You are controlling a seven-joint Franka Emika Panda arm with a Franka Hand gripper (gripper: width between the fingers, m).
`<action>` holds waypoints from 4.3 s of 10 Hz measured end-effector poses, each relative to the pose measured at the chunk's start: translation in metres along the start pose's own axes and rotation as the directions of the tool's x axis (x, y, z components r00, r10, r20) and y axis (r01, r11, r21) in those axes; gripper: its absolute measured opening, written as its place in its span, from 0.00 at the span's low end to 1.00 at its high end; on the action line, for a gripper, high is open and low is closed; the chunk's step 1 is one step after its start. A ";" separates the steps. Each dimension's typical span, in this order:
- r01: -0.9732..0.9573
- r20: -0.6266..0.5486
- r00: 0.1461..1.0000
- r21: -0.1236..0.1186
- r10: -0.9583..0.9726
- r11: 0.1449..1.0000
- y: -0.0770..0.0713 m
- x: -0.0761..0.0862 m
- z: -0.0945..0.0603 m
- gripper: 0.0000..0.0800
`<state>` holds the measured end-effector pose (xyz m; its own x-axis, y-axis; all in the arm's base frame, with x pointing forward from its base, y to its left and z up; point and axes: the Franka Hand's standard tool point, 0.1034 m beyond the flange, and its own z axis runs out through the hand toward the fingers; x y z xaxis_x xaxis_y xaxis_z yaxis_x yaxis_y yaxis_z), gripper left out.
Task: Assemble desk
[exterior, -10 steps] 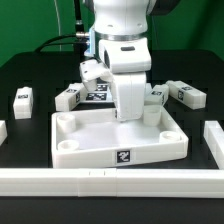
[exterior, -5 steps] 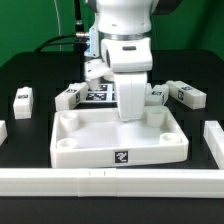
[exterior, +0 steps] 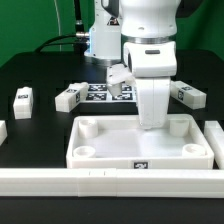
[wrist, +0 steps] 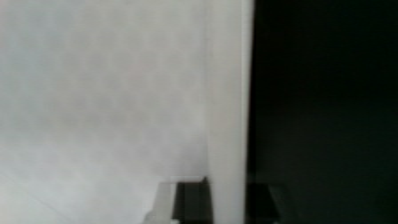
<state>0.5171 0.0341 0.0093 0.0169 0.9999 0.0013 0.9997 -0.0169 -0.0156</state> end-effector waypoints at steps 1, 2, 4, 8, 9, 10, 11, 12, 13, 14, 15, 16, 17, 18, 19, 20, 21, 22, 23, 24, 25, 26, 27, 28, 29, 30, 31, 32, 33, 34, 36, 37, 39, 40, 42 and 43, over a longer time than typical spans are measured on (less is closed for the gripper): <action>-0.004 -0.002 1.000 -0.003 0.004 1.000 0.003 0.002 0.000 0.07; -0.003 -0.005 1.000 -0.008 0.003 1.000 0.009 0.005 0.000 0.07; -0.008 -0.005 1.000 -0.010 0.008 1.000 0.014 0.007 0.000 0.07; -0.029 -0.007 1.000 -0.016 0.029 0.999 0.019 0.012 0.000 0.07; -0.030 -0.007 1.000 -0.015 0.030 0.999 0.019 0.011 0.000 0.07; -0.030 -0.007 1.000 -0.014 0.030 0.999 0.019 0.011 0.000 0.29; -0.031 -0.007 1.000 -0.014 0.031 0.999 0.019 0.011 0.000 0.29; -0.032 -0.005 0.999 -0.013 0.032 0.999 0.017 0.009 -0.001 0.55; -0.036 -0.002 0.999 -0.010 0.036 0.999 0.011 0.005 -0.004 0.71; -0.036 0.000 0.999 -0.012 0.036 0.999 0.008 0.006 -0.009 0.79; -0.043 0.001 0.999 -0.017 0.043 0.999 0.007 0.007 -0.014 0.79; -0.061 0.001 0.998 -0.023 0.061 0.998 0.004 0.010 -0.022 0.81; -0.088 0.002 0.996 -0.030 0.088 0.996 0.001 0.014 -0.029 0.81; -0.133 -0.002 0.991 -0.043 0.133 0.990 0.000 0.023 -0.038 0.81; -0.174 -0.006 0.985 -0.056 0.173 0.983 -0.001 0.035 -0.047 0.81; -0.218 -0.014 0.976 -0.066 0.218 0.974 -0.001 0.050 -0.053 0.81; -0.248 -0.022 0.969 -0.072 0.247 0.966 -0.002 0.065 -0.057 0.81; -0.265 -0.029 0.964 -0.076 0.264 0.961 -0.003 0.077 -0.056 0.81; -0.255 -0.031 0.967 -0.075 0.253 0.964 -0.005 0.084 -0.055 0.81; -0.259 -0.030 0.966 -0.076 0.258 0.963 -0.004 0.080 -0.055 0.81; -0.263 -0.030 0.965 -0.075 0.261 0.962 -0.004 0.079 -0.055 0.81; -0.271 -0.031 0.962 -0.075 0.270 0.960 -0.004 0.080 -0.054 0.81; -0.288 -0.032 0.957 -0.074 0.287 0.955 -0.004 0.079 -0.054 0.81; -0.288 -0.031 0.958 -0.074 0.286 0.955 -0.004 0.079 -0.054 0.81; -0.382 -0.048 0.924 -0.076 0.379 0.921 -0.008 0.079 -0.054 0.81; -0.569 -0.060 0.822 -0.059 0.566 0.820 -0.022 0.084 -0.053 0.81; -0.673 -0.057 0.739 -0.041 0.671 0.738 -0.033 0.093 -0.050 0.81; -0.734 -0.060 0.679 -0.031 0.732 0.678 -0.036 0.100 -0.049 0.81; -0.778 -0.064 0.628 -0.020 0.776 0.628 -0.037 0.103 -0.049 0.81; -0.812 -0.066 0.583 -0.012 0.810 0.584 -0.037 0.103 -0.049 0.81; -0.876 -0.067 0.481 0.003 0.874 0.482 -0.038 0.104 -0.048 0.81; -0.912 -0.066 0.408 0.013 0.911 0.409 -0.039 0.106 -0.048 0.81; -0.937 -0.050 0.349 0.012 0.936 0.350 -0.063 0.128 -0.042 0.81; -0.940 -0.035 0.342 0.010 0.939 0.342 -0.075 0.135 -0.037 0.81; -0.937 0.006 0.350 0.007 0.937 0.350 -0.081 0.135 -0.035 0.81; -0.937 0.009 0.350 0.007 0.937 0.350 -0.080 0.135 -0.035 0.81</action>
Offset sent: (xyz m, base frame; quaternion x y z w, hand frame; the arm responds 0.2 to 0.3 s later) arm 0.0142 0.0048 -0.0001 0.0054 -0.0008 0.0044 1.0000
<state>0.4397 0.1707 0.0456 0.9422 0.3342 -0.0233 0.3339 -0.9425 -0.0134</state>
